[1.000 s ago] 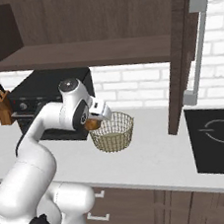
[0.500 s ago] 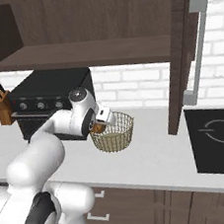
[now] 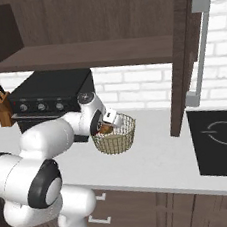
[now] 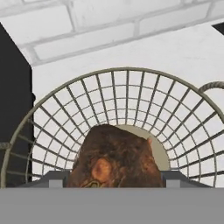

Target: Open the cabinet, pick up the bread from the cabinet and place it in the basket. Then move the basket to the dining counter.

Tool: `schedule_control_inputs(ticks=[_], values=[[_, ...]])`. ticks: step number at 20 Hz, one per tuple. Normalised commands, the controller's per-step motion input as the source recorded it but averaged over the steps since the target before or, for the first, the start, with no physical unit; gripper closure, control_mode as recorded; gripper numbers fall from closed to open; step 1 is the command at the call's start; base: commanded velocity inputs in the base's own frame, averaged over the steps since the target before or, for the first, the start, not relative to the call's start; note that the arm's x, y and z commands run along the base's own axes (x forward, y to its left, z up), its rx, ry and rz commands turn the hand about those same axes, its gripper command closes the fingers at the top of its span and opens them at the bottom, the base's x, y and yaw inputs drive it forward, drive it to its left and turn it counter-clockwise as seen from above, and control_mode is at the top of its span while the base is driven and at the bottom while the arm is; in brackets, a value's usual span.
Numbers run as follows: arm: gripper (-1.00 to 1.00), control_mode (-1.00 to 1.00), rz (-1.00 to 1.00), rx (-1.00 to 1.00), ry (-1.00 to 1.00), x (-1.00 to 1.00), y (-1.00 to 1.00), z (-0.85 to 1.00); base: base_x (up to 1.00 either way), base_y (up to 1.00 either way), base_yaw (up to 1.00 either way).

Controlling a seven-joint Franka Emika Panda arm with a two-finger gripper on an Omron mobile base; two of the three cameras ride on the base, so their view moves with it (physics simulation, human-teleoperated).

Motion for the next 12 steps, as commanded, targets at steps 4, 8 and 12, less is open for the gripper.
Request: schedule_control_inputs(ticks=[4, 8, 12], values=[[1.0, -1.0, -0.02, 0.01, 0.04, 0.28, -0.3, -0.18, 0.0, 0.0, 0.0], [1.0, -1.0, 0.0, 0.04, 0.0, 0.07, -0.03, -0.12, 0.0, 0.0, 0.0], [1.0, -1.0, 0.0, 0.05, 0.0, 0.03, 0.0, -0.26, 0.0, 0.0, 0.0]])
